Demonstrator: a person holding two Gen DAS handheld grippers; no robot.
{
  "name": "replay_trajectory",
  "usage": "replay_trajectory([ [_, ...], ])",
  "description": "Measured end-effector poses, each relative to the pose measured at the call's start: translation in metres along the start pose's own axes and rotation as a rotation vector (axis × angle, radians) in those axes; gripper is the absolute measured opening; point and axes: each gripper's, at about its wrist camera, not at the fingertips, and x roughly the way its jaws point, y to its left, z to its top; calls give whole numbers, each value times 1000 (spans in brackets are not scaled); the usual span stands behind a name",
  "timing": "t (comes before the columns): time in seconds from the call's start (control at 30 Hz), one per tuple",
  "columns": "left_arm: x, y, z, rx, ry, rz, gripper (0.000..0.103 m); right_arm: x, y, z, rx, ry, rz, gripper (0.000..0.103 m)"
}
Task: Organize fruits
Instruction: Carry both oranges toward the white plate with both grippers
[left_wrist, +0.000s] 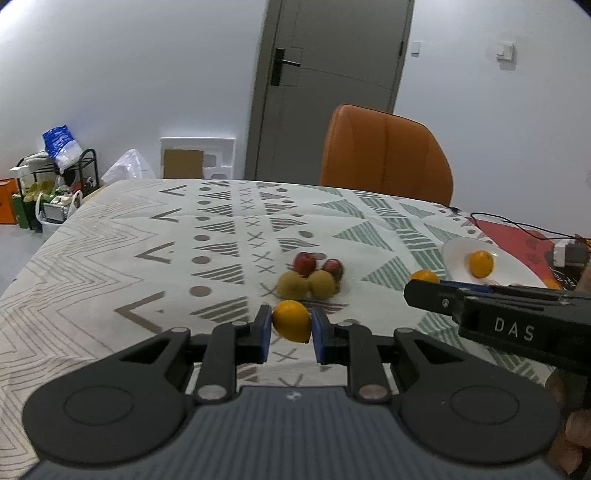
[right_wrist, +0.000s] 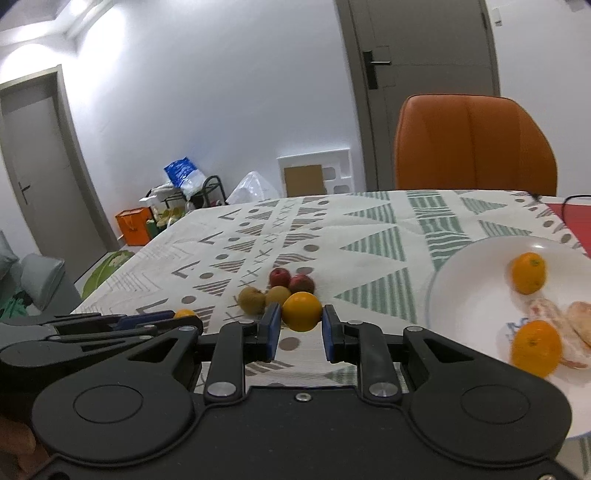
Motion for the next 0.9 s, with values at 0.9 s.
replay_trajectory([
  [0.9, 10, -76, 21, 118, -43, -95, 21, -46, -78, -6, 111, -80, -135, 22],
])
